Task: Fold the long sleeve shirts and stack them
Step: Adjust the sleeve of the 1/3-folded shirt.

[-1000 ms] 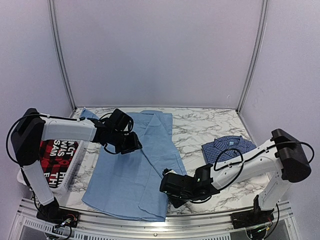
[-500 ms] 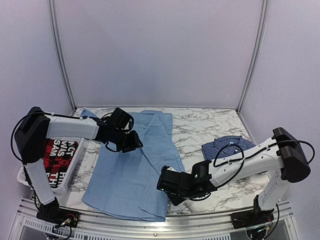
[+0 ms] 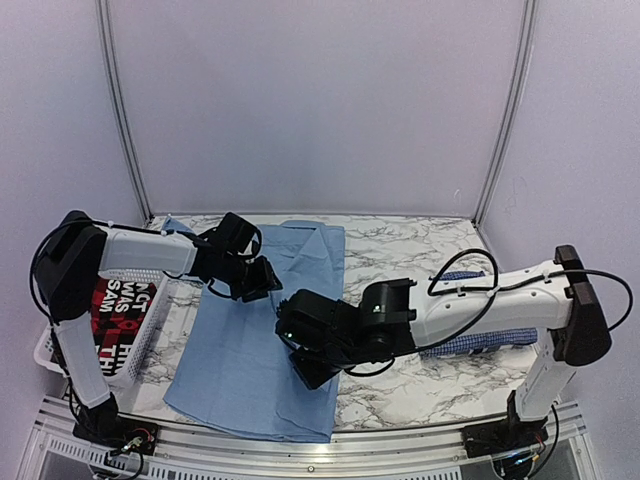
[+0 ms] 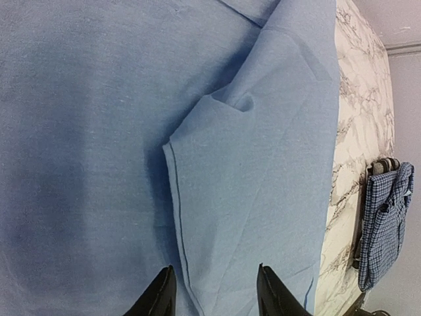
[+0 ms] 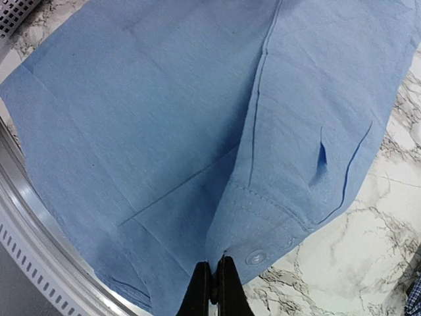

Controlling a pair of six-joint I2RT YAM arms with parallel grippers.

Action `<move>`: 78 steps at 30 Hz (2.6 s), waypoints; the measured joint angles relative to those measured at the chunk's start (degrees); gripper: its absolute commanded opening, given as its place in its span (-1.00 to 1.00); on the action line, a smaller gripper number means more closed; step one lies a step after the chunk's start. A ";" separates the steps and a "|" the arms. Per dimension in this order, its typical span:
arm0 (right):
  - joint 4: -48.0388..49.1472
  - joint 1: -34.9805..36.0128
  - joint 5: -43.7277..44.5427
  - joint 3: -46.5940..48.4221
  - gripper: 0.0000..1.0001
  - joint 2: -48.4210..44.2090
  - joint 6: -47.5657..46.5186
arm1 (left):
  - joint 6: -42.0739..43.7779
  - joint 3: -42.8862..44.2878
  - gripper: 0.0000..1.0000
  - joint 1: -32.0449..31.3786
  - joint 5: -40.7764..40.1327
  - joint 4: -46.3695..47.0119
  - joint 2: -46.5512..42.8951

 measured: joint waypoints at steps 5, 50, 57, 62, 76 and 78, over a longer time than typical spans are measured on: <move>-1.14 0.00 -4.09 4.31 -1.00 4.59 -1.92 | -0.72 1.62 -0.20 0.94 1.31 0.44 3.28; 3.21 -8.26 -18.27 3.37 0.05 2.16 -5.57 | 4.02 -3.45 -0.12 2.64 -3.39 1.16 -3.74; 19.19 -28.50 -16.76 -2.34 0.10 -1.11 -6.38 | 6.10 -2.47 -0.24 2.64 -3.72 1.31 -3.02; 30.80 -39.65 -20.09 -2.97 0.16 2.64 -7.82 | 6.25 0.00 -0.24 2.64 -3.26 1.84 0.94; 41.97 -53.16 -38.84 17.38 0.17 27.65 -9.29 | 1.79 2.56 -0.16 3.45 -3.10 8.41 6.23; 42.07 -53.53 -40.59 20.74 0.17 30.60 -9.29 | 0.72 2.56 -0.22 3.56 -2.71 10.34 6.73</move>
